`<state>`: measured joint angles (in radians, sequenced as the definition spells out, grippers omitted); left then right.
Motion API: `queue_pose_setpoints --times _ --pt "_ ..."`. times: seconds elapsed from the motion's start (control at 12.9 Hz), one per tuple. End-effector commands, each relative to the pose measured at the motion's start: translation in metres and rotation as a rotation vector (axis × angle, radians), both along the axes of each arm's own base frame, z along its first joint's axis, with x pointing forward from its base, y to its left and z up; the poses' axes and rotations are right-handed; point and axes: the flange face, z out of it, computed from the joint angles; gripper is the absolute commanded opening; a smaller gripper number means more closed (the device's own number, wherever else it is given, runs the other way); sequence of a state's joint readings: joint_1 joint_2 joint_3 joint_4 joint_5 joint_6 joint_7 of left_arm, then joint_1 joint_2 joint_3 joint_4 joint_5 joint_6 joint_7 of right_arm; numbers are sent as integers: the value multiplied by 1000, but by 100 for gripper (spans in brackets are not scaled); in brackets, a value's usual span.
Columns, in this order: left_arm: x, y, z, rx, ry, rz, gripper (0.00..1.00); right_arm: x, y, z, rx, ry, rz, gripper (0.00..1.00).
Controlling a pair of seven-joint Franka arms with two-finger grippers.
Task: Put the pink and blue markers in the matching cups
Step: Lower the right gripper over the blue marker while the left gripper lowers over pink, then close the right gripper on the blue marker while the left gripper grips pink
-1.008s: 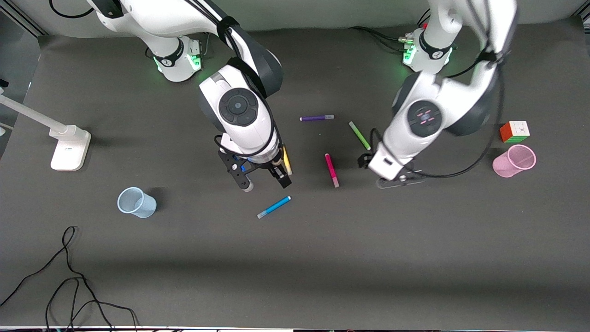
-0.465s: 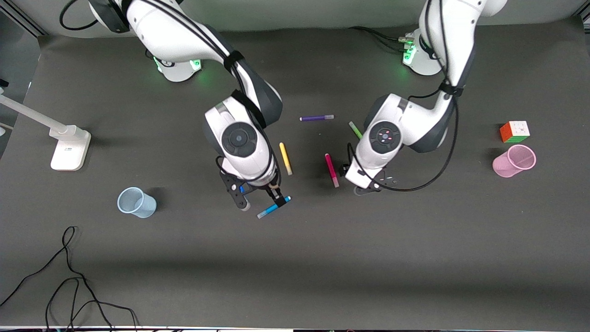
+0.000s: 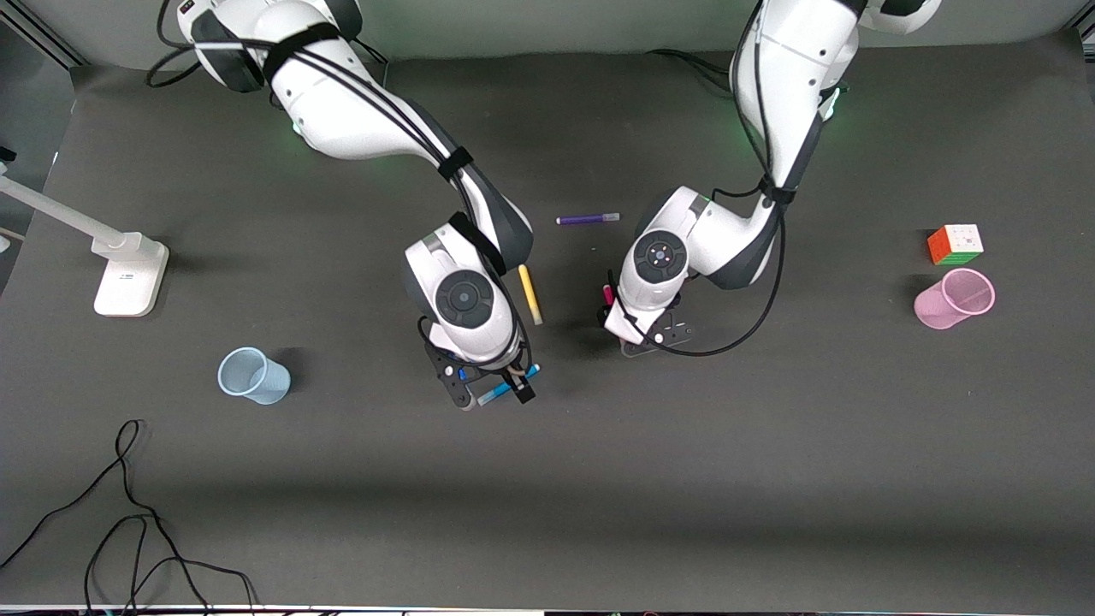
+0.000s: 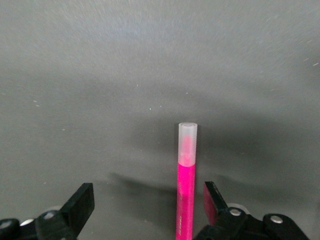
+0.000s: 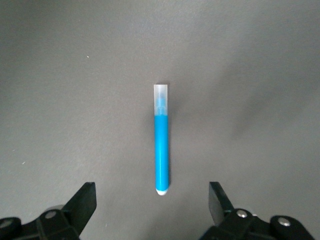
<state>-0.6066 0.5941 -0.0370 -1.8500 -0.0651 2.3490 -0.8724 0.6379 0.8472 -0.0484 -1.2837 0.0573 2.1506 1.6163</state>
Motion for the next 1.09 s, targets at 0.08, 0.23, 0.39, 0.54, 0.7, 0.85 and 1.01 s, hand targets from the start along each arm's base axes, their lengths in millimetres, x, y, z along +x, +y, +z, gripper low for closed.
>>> queue_pose_setpoints --times 0.08,0.23,0.39,0.54,0.7,0.85,1.01 --pt "-7 -8 -14 18 12 39 87 3 1 -35 -18 -16 -6 100" --pt "-8 -9 -15 19 12 40 70 1 1 -43 -24 -7 2 100" --pt "-8 -9 -15 19 12 40 20 -1 0 -55 -29 8 0 100" --pt "-8 -9 -15 20 13 37 10 -2 1 -58 -28 14 -2 100" --pt "-8 -7 -18 22 16 32 0 -4 1 -69 -34 25 0 100" --pt "-7 -6 -19 25 21 30 0 -6 4 -71 -32 29 4 100" --pt "-3 0 -9 27 25 36 0 -8 9 -72 -23 14 10 100"
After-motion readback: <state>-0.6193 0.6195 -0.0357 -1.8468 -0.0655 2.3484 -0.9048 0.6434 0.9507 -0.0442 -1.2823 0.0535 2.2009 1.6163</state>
